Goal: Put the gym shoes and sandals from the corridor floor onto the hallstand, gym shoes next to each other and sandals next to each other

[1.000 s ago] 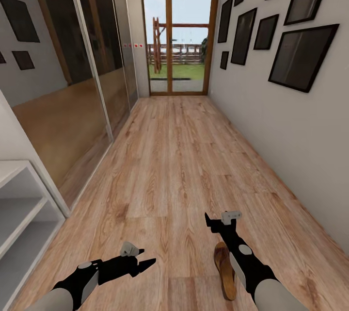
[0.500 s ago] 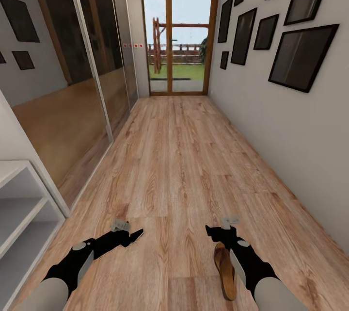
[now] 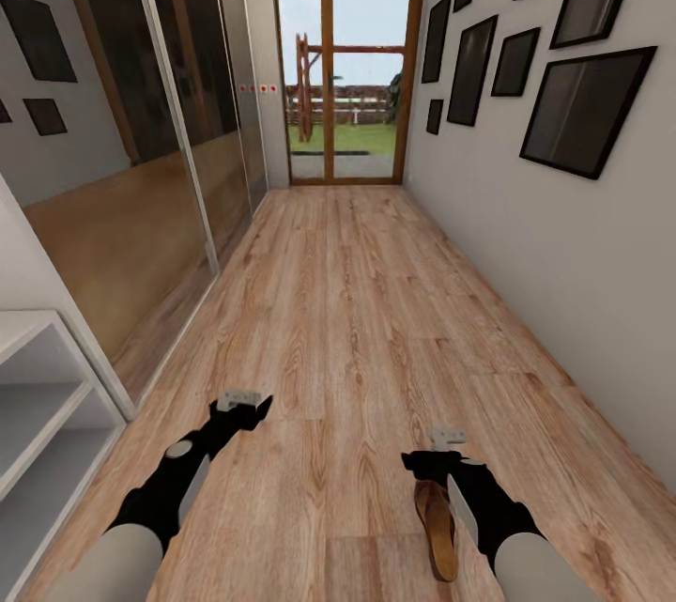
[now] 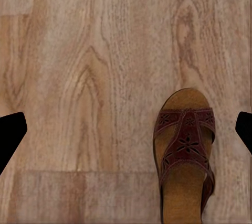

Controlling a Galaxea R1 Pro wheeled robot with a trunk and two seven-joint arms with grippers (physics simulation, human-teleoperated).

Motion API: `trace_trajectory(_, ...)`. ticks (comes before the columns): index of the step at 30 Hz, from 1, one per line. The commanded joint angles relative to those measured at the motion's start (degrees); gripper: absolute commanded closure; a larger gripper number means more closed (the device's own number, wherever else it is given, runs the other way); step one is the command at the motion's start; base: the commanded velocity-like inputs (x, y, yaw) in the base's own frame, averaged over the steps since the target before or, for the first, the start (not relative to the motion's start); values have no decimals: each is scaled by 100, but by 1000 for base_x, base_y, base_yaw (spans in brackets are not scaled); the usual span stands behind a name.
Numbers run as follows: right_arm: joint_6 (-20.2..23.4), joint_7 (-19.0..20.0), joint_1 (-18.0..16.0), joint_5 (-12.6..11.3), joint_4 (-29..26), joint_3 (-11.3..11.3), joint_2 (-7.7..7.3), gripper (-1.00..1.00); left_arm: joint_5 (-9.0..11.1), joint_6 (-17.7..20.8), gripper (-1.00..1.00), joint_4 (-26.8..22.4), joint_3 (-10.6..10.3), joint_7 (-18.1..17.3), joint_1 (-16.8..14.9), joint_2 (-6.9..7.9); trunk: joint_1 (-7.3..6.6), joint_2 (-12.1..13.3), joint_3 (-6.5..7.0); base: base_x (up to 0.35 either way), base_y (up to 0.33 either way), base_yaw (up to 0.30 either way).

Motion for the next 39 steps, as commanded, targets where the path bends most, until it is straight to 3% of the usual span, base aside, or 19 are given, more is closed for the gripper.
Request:
trace_trajectory(1, 34, 44, -1, 61, -14, -48, 6, -100, -61, 7, -100, -29, 32, 102, -4, -23, -1, -2, -5, 0, 0, 0)
trace_trajectory(6, -150, -96, -2, 54, -10, -68, -5, -100, -68, 126, -100, -131, 28, 773, -4, -82, -1, -2, -5, 0, 0, 0)
trace_trajectory(11, -1242, -289, -2, 59, 36, -52, -9, -100, -76, 145, -100, -138, 28, 867, -3, -83, -1, -2, -5, 0, 0, 0)
trace_trajectory(14, -1587, -300, -2, 61, 21, -40, -9, -100, -77, 147, -100, -141, 25, 872, -3, -76, -1, -2, -5, 0, 0, 0)
trace_trajectory(23, -1701, -303, -2, 56, 2, -49, -9, -100, -78, 153, -100, -142, 28, 873, -3, -74, -1, -2, -5, 0, 0, 0)
trace_trajectory(39, -1710, -304, -2, 52, -7, -54, -17, -100, -70, 154, -100, -139, 25, 873, -3, -74, 40, -23, -462, 0, 0, -6)
